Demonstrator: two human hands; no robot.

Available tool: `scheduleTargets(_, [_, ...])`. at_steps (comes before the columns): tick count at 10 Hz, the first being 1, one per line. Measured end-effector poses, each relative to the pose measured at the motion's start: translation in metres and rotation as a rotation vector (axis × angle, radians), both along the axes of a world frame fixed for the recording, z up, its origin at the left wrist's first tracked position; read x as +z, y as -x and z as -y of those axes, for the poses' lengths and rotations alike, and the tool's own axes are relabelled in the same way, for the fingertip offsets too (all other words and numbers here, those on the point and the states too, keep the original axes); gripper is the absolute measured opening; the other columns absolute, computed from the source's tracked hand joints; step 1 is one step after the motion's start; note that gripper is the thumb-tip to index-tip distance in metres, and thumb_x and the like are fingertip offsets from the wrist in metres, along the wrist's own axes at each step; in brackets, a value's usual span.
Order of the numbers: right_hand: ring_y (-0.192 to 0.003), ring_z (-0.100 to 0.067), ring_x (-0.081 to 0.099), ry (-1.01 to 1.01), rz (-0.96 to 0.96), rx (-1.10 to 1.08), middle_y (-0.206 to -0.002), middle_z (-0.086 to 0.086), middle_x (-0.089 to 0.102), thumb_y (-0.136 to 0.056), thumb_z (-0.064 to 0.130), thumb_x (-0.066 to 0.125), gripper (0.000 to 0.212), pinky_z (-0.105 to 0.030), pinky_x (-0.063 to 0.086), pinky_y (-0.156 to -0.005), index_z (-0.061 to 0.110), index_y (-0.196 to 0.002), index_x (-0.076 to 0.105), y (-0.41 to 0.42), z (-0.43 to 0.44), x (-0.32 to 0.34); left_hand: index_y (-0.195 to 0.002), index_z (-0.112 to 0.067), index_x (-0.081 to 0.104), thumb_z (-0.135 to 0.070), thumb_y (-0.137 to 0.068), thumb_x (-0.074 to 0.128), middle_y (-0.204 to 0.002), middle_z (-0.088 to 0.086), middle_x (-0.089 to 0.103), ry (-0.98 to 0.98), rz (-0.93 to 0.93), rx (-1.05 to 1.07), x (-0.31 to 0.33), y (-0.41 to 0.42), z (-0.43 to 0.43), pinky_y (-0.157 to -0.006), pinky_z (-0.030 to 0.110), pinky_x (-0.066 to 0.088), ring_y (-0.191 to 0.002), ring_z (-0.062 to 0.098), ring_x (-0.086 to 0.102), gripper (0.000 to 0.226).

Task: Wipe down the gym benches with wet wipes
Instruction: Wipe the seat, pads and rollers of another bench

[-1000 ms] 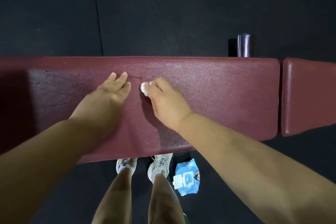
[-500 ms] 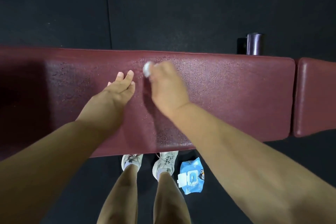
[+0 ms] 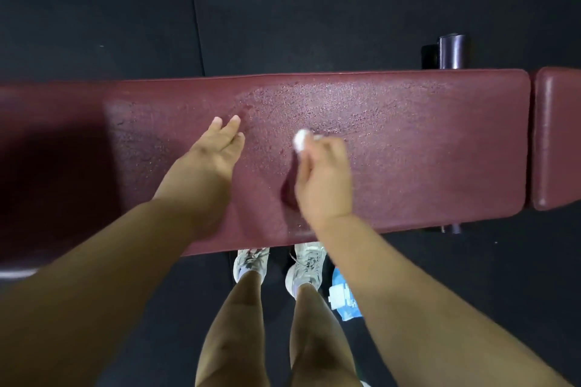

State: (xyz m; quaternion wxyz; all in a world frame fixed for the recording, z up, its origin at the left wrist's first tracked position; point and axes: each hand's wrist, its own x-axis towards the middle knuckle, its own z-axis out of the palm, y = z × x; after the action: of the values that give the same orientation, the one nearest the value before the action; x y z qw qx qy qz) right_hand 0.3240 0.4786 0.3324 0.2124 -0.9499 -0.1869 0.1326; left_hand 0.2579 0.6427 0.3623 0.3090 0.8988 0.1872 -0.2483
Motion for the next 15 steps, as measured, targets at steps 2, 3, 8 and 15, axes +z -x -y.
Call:
scheduleTargets(2, [-0.091,-0.026,0.059,0.025,-0.139,0.548,-0.095,0.000,0.057,-0.096,0.020,0.047,0.017,-0.034,0.049,-0.077,0.019,-0.103,0.062,-0.009,0.015,0.011,-0.148,-0.011,0.022,0.008,-0.086,0.044,-0.158,-0.003,0.003,-0.057,-0.083,-0.153,0.016,0.036,0.008,-0.114,0.031,0.022,-0.146,0.019,0.002,0.068])
scheduleTargets(3, [-0.101,-0.030,0.054,0.115,0.030,-0.121,-0.114,-0.017,0.052,-0.093,0.005,0.047,0.025,-0.019,0.035,-0.089,0.009,-0.109,0.067,-0.063,0.055,0.013,-0.146,-0.012,0.029,0.012,-0.084,0.043,-0.158,-0.003,0.007,-0.045,-0.036,-0.142,0.015,0.060,0.018,-0.106,0.032,0.035,-0.146,0.021,0.005,0.068])
scheduleTargets(8, [-0.093,-0.025,0.059,0.013,-0.080,0.201,-0.098,-0.001,0.060,-0.090,0.012,0.057,0.021,-0.035,0.043,-0.083,0.029,-0.096,0.067,0.003,0.071,0.006,-0.143,-0.007,0.024,0.016,-0.082,0.030,-0.158,0.003,-0.005,-0.147,-0.144,-0.281,0.002,0.054,0.027,-0.116,0.033,0.016,-0.144,0.027,-0.005,0.066])
scheduleTargets(15, [-0.095,-0.035,0.053,-0.056,0.124,-0.459,-0.102,-0.011,0.048,-0.090,-0.005,0.048,0.025,-0.017,0.032,-0.082,0.000,-0.110,0.063,0.048,0.122,-0.006,-0.149,-0.022,0.003,0.012,-0.083,0.036,-0.154,0.004,-0.022,-0.299,-0.293,-0.247,-0.007,0.052,0.037,-0.097,0.034,0.039,-0.144,0.035,0.005,0.081])
